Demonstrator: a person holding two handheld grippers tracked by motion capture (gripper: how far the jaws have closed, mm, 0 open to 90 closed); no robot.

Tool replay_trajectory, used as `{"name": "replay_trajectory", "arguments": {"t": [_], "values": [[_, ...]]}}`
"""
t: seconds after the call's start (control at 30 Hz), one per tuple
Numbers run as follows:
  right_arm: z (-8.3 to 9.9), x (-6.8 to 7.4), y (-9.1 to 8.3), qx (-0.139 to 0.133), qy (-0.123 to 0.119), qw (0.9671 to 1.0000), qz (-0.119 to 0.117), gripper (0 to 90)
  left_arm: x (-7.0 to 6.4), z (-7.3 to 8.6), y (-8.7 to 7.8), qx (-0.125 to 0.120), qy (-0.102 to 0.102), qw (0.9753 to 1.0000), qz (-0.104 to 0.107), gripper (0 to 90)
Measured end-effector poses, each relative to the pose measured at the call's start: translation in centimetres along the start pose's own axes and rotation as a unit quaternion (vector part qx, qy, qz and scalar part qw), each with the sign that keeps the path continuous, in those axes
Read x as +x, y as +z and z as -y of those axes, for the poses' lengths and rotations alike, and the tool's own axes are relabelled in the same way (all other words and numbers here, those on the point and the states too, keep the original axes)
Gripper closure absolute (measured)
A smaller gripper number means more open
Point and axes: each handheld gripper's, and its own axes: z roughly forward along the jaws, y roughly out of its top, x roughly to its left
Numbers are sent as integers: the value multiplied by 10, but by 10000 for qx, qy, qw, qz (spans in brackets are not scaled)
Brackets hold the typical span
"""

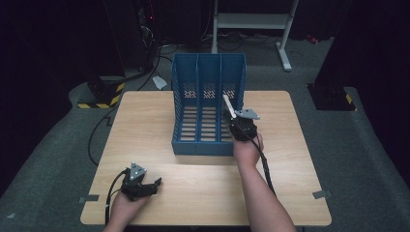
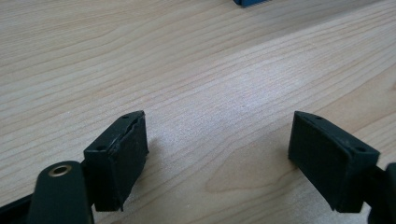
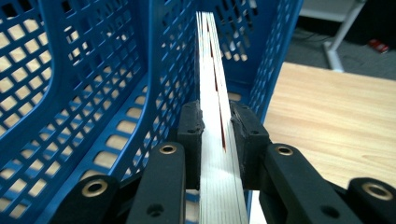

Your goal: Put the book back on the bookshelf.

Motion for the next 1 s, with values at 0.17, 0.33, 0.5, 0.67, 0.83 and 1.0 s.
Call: {"name": "replay_trajectory", "arguments": {"t": [0.17,0.33,0.5,0.67,0.83,1.0], "values": [[-2,1,4,-46,66,9998,183,759,0,0,0,-1,-6,10000,8,201],[-4,3,7,-54,138,9991,386,757,0,1,0,-14,-12,10000,6,203],[-4,3,8,-54,179,9986,486,754,0,1,0,-14,-13,10000,14,203],[-3,1,7,-1,240,9987,450,744,0,1,0,-13,-10,10000,16,203],[1,-2,4,-43,230,9992,321,713,0,1,0,-13,-11,10000,15,203],[2,-3,1,-28,131,9997,225,741,0,0,0,-13,-11,10000,20,204]]}}
